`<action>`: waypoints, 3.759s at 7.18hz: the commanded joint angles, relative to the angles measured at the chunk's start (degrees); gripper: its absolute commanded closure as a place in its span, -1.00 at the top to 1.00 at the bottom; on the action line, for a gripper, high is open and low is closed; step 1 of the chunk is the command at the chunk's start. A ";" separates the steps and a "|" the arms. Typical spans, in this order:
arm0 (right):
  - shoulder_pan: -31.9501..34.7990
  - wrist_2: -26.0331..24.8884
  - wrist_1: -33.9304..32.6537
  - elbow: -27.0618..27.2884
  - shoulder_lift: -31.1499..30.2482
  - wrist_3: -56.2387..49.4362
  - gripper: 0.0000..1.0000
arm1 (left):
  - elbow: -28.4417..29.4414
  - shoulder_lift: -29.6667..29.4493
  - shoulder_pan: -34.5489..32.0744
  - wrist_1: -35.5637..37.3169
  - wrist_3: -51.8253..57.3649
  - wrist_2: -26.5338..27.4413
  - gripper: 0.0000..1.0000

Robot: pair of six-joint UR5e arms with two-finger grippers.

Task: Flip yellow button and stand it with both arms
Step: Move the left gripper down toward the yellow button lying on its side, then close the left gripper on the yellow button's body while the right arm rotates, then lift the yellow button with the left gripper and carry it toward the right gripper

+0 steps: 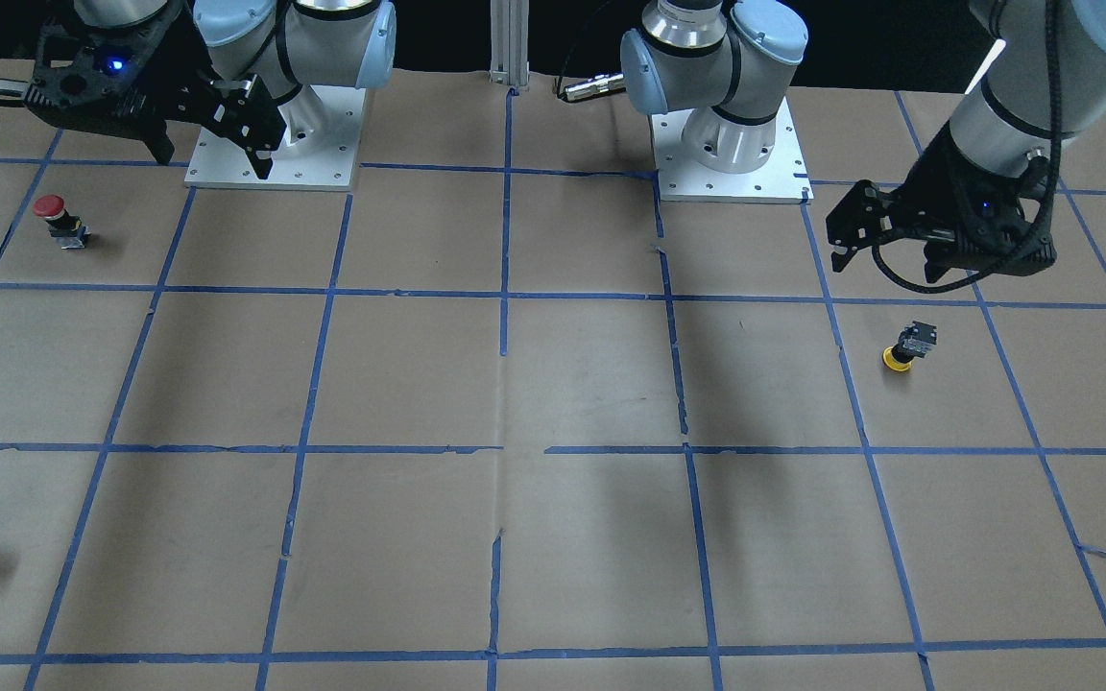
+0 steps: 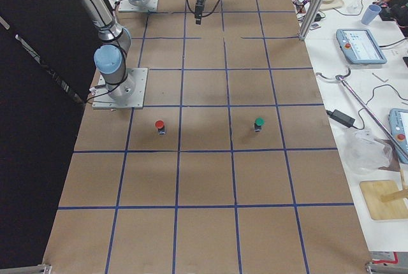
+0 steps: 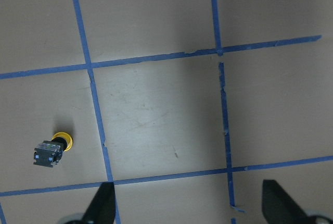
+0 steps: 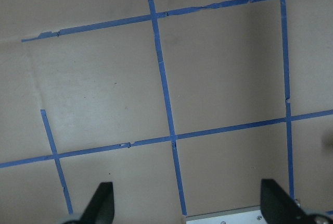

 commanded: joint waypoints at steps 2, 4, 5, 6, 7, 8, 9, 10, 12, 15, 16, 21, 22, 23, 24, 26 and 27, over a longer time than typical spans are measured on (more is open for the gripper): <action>0.13 0.05 -0.35 0.36 0.07 0.11 1.00 | -10.33 -1.63 12.43 14.87 17.82 -0.10 1.00; 0.13 0.05 -0.44 0.45 0.07 0.11 1.00 | -14.13 -6.01 16.68 25.25 23.22 0.08 1.00; 0.13 -0.03 -0.44 0.53 0.07 0.02 1.00 | -14.67 -7.51 17.56 25.20 24.88 0.08 1.00; 0.13 -0.12 -0.53 0.54 0.16 0.02 1.00 | -16.33 -8.39 18.09 25.55 27.07 -0.01 1.00; 0.13 -0.12 -0.53 0.54 0.07 0.11 1.00 | -18.60 -8.66 19.14 27.03 27.62 0.08 0.99; 0.13 0.23 -0.44 0.62 0.07 0.11 1.00 | -20.11 -9.10 21.33 27.48 28.84 0.08 0.99; 0.13 0.58 -0.27 0.45 -0.02 -0.33 1.00 | -20.73 -9.28 22.40 27.49 31.64 0.08 0.98; -0.22 0.76 -0.27 0.45 -0.02 -2.25 1.00 | -21.08 -9.72 22.49 27.49 32.54 0.08 0.97; -0.22 0.41 -0.18 0.44 -0.80 -2.44 1.00 | -24.06 -9.72 22.58 31.05 32.63 0.16 0.95; -0.22 0.32 0.35 0.71 -0.63 -1.65 1.00 | -25.57 -9.90 22.58 35.31 32.72 2.89 0.87; -0.22 0.41 0.96 0.62 -0.63 2.00 1.00 | -26.01 -9.64 22.58 35.22 32.63 2.89 0.85; -0.40 15.55 1.75 -0.43 0.85 36.13 1.00 | -26.54 -8.67 22.41 35.22 31.93 2.98 0.18; -1.10 17.53 1.93 -0.78 1.12 36.23 1.00 | -26.54 -8.93 22.41 35.39 31.84 2.89 0.12; -2.06 18.07 2.63 -1.83 0.78 36.23 1.00 | -26.54 -9.19 22.41 35.40 31.84 2.89 -0.15; -2.16 19.55 3.33 -2.36 0.78 36.23 1.00 | -26.36 -8.50 22.32 35.31 31.84 3.06 -0.48; -2.33 24.54 3.51 -1.32 1.21 36.14 1.00 | -25.40 -7.36 22.06 34.61 31.84 3.07 -0.90; -2.77 26.14 3.60 -1.22 1.30 36.14 1.00 | -25.39 -5.09 21.45 32.78 31.58 2.46 -0.92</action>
